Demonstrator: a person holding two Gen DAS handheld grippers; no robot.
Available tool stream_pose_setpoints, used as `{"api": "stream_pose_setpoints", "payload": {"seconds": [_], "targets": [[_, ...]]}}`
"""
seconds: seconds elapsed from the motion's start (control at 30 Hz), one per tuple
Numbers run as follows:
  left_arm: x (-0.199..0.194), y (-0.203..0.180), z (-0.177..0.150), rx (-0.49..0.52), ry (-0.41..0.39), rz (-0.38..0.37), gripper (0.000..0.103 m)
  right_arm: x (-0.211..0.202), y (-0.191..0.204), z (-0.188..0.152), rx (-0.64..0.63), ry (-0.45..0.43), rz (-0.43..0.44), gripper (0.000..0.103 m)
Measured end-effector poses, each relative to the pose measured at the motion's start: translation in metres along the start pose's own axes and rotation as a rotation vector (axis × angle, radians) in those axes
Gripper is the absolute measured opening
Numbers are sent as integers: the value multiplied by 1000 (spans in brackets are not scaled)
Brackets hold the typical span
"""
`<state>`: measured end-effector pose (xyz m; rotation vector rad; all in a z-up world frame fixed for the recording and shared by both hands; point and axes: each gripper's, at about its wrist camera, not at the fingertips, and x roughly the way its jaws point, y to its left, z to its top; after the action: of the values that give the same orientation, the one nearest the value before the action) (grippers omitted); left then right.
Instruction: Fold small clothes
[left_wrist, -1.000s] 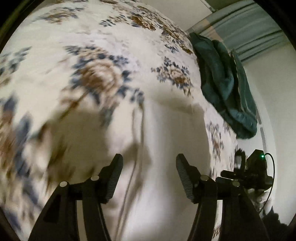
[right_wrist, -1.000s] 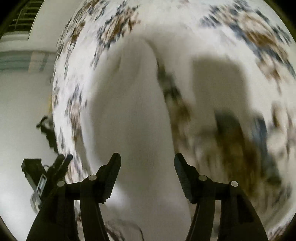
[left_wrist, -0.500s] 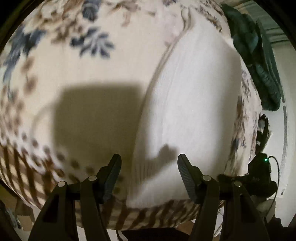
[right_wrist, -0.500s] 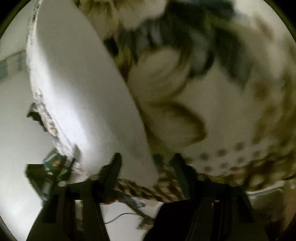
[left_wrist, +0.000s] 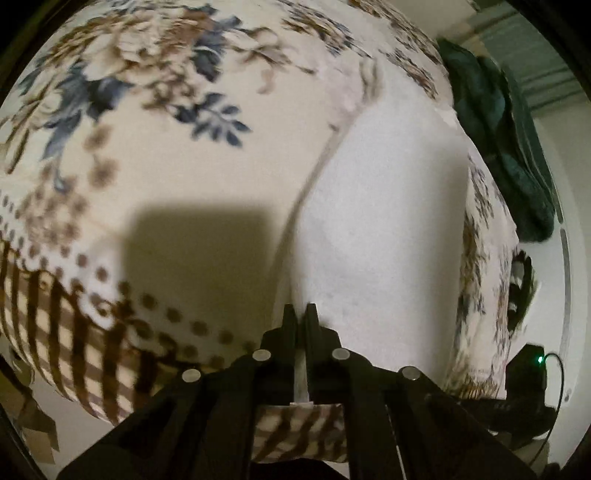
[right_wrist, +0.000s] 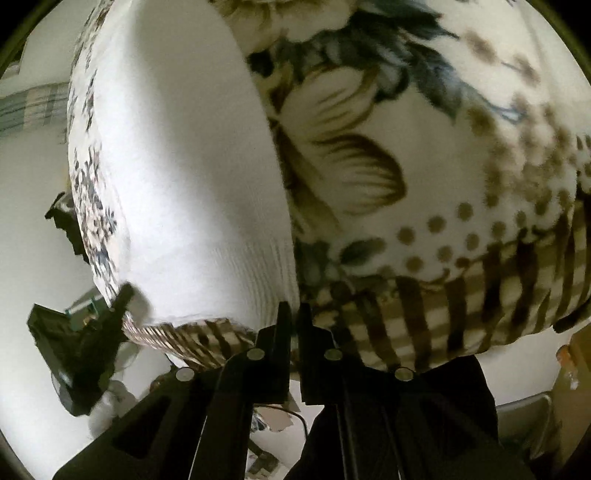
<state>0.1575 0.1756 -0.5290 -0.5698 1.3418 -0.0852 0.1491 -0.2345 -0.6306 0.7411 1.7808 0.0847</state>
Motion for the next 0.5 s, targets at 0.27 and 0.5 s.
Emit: {"api": "stream_pose_setpoints", "payload": {"seconds": [0.27, 0.5], "targets": [[28, 19, -5, -2, 118, -27, 8, 56, 12, 23, -39, 97, -68, 10], [8, 37, -3, -121, 61, -184, 68, 38, 2, 27, -32, 100, 34, 64]]}}
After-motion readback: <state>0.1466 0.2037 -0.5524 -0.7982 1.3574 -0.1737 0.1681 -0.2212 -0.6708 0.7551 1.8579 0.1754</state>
